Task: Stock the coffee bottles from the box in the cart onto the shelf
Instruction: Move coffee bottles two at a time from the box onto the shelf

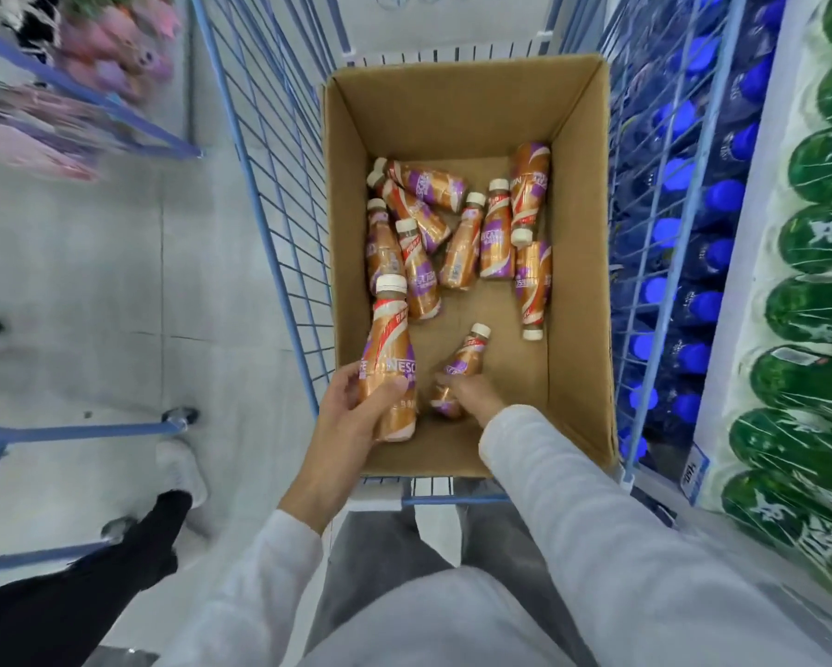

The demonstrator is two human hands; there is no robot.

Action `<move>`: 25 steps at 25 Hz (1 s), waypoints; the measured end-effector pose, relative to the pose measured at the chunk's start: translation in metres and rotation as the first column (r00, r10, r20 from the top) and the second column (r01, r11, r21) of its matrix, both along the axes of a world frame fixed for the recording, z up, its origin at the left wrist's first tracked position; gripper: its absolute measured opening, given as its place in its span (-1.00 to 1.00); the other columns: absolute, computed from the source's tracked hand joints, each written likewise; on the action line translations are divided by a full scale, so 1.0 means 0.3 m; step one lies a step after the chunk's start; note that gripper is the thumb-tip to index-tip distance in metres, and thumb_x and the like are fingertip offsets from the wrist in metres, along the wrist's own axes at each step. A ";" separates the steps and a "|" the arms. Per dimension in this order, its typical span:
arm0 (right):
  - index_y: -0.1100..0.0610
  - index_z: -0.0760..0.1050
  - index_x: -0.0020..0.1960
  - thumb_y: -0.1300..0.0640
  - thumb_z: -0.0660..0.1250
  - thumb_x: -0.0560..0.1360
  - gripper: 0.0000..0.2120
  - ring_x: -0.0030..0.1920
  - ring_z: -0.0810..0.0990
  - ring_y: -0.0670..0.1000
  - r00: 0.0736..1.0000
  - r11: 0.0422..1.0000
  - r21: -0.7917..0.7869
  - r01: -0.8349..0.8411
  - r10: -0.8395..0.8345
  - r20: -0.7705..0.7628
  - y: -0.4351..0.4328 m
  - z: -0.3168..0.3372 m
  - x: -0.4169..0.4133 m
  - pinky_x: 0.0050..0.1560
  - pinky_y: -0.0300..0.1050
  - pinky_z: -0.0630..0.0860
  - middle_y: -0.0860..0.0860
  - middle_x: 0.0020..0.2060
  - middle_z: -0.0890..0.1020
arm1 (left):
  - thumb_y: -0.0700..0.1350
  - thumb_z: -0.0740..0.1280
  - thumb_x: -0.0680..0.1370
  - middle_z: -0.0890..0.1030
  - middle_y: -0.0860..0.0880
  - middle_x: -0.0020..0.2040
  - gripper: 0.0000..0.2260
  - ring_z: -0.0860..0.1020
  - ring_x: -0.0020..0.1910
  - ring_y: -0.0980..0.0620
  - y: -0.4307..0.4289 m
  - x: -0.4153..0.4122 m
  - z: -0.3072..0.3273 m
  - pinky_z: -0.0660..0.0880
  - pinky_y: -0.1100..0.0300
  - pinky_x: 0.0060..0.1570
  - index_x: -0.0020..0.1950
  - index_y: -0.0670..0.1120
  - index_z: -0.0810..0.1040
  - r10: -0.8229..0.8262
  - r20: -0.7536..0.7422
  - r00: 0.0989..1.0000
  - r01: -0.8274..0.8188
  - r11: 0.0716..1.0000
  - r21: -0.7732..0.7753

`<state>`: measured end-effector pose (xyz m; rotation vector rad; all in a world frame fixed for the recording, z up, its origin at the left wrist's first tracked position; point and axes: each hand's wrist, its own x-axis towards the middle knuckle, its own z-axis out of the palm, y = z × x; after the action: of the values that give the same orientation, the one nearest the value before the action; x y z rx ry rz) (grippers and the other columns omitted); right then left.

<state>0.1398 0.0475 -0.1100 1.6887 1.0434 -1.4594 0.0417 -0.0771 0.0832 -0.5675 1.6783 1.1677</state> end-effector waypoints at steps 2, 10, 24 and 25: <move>0.15 0.26 0.47 -0.03 0.56 0.36 -0.19 0.14 0.60 0.14 0.993 0.994 0.029 0.109 -0.110 0.047 -0.056 -0.077 -0.020 0.12 0.00 0.59 0.13 0.25 0.54 | 0.16 0.51 0.35 0.63 0.00 0.23 -0.35 0.66 0.15 -0.03 -0.032 0.008 0.016 0.62 0.00 0.14 0.39 0.07 0.41 0.024 0.017 1.000 -0.024 1.000 -0.002; 0.22 0.39 0.37 -0.02 0.51 0.43 -0.38 -0.01 0.65 0.06 0.979 0.982 0.086 0.166 -0.153 -0.133 -0.015 0.130 0.022 -0.13 -0.10 0.55 0.12 0.11 0.63 | 0.13 0.52 0.34 0.60 -0.02 0.24 -0.33 0.66 0.13 -0.03 -0.015 0.014 0.118 0.64 0.08 0.02 0.39 0.08 0.39 -0.008 -0.062 0.998 0.009 1.000 0.008; -0.05 0.36 0.26 0.01 0.49 0.48 -0.56 -0.04 0.68 -0.07 0.721 0.863 0.324 0.387 -0.063 -0.691 0.259 1.244 0.289 -0.06 -0.10 0.59 -0.05 0.04 0.66 | -0.06 0.46 0.51 0.72 -0.10 0.08 -0.64 0.70 0.04 -0.07 0.178 0.193 0.613 0.62 0.02 0.01 0.29 -0.07 0.57 0.010 -0.266 0.964 0.102 0.910 0.402; -0.06 0.38 0.25 0.02 0.49 0.48 -0.58 -0.06 0.69 -0.09 0.700 0.849 0.325 0.418 -0.072 -0.711 0.244 1.286 0.316 -0.09 -0.12 0.58 -0.06 0.03 0.66 | -0.08 0.45 0.51 0.72 -0.10 0.09 -0.64 0.70 0.06 -0.09 0.184 0.209 0.646 0.61 0.01 0.04 0.30 -0.06 0.56 -0.012 -0.286 0.958 0.140 0.892 0.430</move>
<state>0.2344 0.1208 0.2757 1.6802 1.7235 -2.2591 0.1045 -0.0219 0.2769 -0.0464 1.5650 1.5693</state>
